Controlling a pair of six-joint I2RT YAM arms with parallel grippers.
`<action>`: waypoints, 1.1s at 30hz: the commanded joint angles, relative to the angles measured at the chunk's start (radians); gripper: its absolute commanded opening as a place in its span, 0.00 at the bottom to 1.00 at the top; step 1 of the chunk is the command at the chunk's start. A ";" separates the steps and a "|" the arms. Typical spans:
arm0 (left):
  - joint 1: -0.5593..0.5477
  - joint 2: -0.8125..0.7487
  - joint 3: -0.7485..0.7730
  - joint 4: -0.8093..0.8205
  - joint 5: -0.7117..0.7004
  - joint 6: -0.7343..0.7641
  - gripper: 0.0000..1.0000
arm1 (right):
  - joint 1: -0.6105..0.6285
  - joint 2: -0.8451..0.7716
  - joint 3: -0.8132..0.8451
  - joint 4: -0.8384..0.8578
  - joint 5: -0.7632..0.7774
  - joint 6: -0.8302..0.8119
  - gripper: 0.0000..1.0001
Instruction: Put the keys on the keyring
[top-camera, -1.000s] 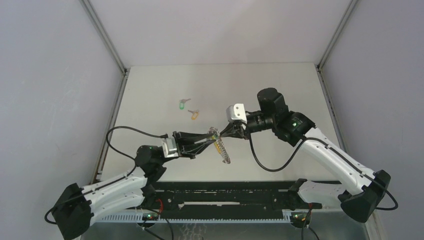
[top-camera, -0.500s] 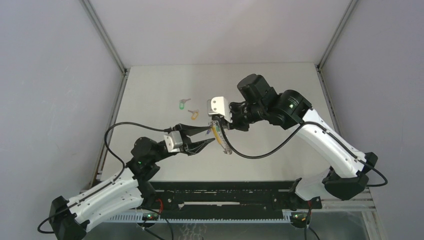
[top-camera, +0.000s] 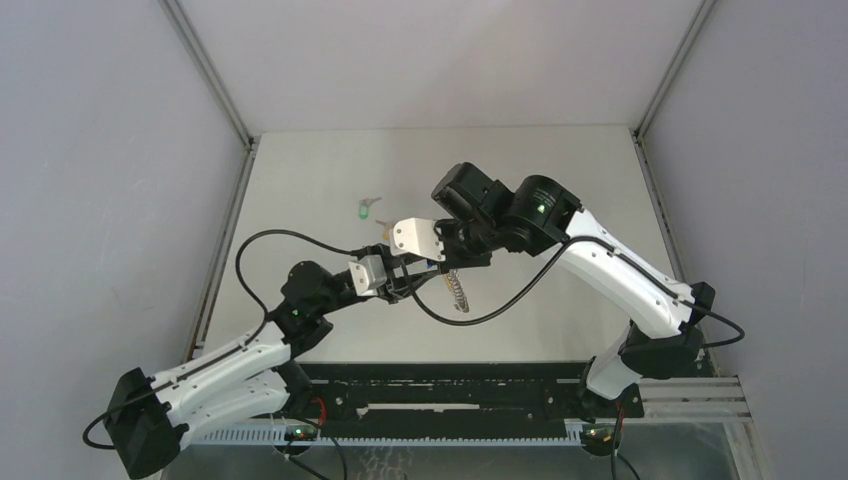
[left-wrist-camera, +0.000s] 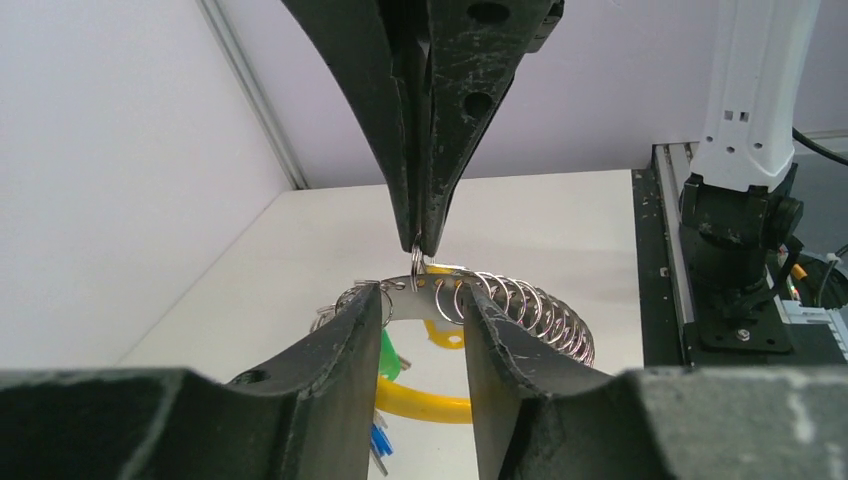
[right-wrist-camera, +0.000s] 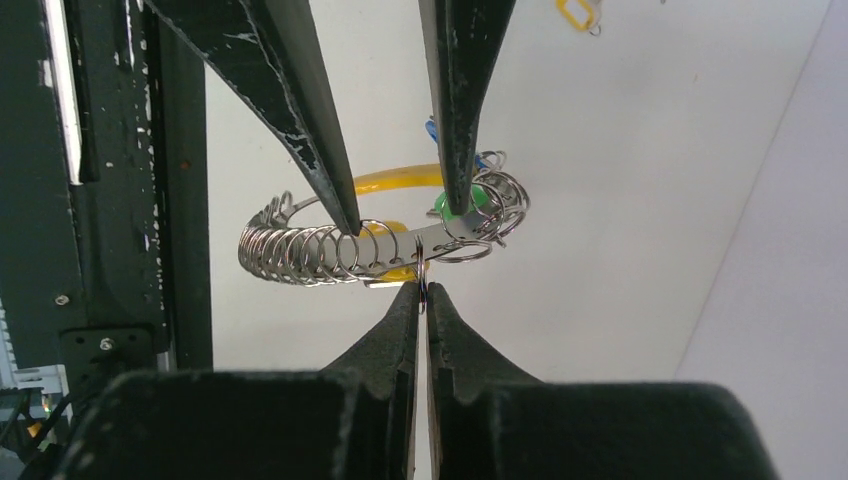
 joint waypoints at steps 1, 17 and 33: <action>-0.006 0.027 0.074 0.087 0.057 -0.003 0.37 | 0.029 -0.020 0.062 0.001 0.063 -0.033 0.00; -0.009 0.041 0.096 0.068 0.074 0.007 0.29 | 0.066 -0.027 0.052 0.010 0.055 -0.030 0.00; -0.026 0.061 0.118 0.006 0.081 0.055 0.15 | 0.077 -0.070 -0.001 0.064 0.008 -0.032 0.00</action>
